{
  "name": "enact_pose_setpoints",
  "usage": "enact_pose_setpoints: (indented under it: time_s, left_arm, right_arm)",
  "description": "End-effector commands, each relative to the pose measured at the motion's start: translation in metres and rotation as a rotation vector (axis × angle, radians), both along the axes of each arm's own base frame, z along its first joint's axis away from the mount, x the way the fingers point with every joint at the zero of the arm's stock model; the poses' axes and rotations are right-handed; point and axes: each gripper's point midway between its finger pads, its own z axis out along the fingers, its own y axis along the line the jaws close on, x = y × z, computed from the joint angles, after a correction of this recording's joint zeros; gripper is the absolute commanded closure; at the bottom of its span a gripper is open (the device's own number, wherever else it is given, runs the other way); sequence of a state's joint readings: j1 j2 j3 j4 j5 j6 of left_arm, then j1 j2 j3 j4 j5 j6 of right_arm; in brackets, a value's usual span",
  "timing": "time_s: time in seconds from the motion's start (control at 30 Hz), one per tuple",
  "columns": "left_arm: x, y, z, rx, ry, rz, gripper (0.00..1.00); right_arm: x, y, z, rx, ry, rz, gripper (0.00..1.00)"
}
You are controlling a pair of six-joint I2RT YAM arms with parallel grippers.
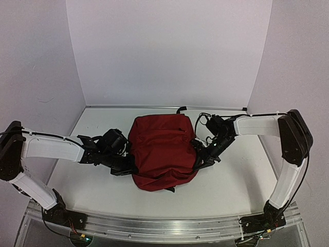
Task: Pack the student bag
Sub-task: Adjust the student bag at the center of the board.
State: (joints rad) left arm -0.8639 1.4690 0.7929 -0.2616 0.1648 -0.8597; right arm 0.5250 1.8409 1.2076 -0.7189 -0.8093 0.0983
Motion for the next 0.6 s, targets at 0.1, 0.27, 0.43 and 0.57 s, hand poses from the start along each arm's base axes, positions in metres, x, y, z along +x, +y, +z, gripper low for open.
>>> enact_pose_setpoints:
  time_s: [0.1, 0.27, 0.43, 0.57]
  left_arm:
    - [0.020, 0.056, 0.019, 0.070, -0.067, 0.105, 1.00]
    - [0.024, 0.049, 0.010, 0.123, -0.052, 0.042, 1.00]
    - [0.023, 0.047, -0.009, 0.143, -0.024, 0.018, 1.00]
    - [0.020, 0.044, -0.016, 0.141, -0.008, -0.004, 0.91]
  right_arm:
    - [0.010, -0.077, 0.004, -0.136, -0.081, -0.110, 1.00]
    - [-0.008, -0.077, 0.000, -0.117, -0.045, -0.083, 1.00]
    - [-0.012, -0.081, 0.003, -0.125, -0.071, -0.055, 1.00]
    - [-0.019, -0.074, -0.003, -0.089, -0.001, -0.049, 1.00]
